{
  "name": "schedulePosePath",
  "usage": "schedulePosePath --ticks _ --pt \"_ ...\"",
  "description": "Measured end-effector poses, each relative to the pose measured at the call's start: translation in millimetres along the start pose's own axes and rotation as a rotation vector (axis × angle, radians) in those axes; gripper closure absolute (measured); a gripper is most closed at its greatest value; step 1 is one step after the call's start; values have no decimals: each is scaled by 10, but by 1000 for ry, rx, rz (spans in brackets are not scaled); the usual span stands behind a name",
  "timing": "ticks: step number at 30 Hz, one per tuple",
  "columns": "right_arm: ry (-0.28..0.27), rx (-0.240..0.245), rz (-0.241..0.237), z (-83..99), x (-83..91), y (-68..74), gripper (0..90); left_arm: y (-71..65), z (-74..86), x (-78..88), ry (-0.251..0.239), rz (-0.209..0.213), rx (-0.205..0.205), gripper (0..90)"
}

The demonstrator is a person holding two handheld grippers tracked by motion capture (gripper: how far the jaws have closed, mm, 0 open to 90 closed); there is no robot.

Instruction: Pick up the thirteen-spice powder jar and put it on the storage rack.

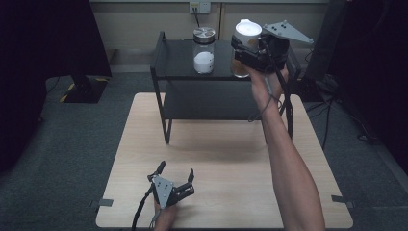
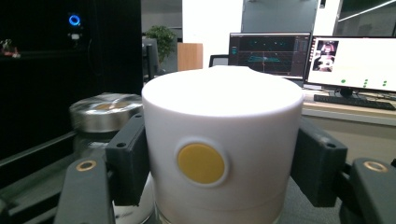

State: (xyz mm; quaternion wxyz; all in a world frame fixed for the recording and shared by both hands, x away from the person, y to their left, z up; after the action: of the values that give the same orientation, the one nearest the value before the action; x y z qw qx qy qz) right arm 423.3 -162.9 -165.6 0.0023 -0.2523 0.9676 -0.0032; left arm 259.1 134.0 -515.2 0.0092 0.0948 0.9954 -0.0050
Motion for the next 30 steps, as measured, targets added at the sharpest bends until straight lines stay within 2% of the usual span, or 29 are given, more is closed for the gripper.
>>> schedulePosePath --ticks 5,12,17,20,27,28,30 --pt "-16 10 20 10 -100 -1 301 0 0 0 0 0 1 0" --pt "3 5 26 60 -216 -6 301 1 0 1 0 0 0 0" --pt "1 13 17 69 -231 -10 300 0 1 1 0 1 1 0" --pt "22 15 10 38 -240 -25 300 0 1 0 0 1 1 0" --pt "20 -3 11 43 -250 -30 293 1 1 1 -1 0 1 0" --pt "23 -7 8 42 -249 -34 266 1 1 1 0 0 1 0" --pt "30 -28 -6 53 -268 -55 131 0 0 0 0 -1 0 0"
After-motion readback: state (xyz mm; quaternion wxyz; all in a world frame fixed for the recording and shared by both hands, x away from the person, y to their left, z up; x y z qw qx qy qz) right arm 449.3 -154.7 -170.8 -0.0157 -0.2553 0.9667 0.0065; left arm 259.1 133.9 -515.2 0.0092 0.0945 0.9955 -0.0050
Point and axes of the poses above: each handheld gripper's, and its own axes: x roughly backward along the jaws, z roughly out of its underside, y roughly to its left, the point moved 9 cm from there along -x, roughly forward along the jaws, and after that the axes turned 6 degrees about -z, right-handed, at the moved point
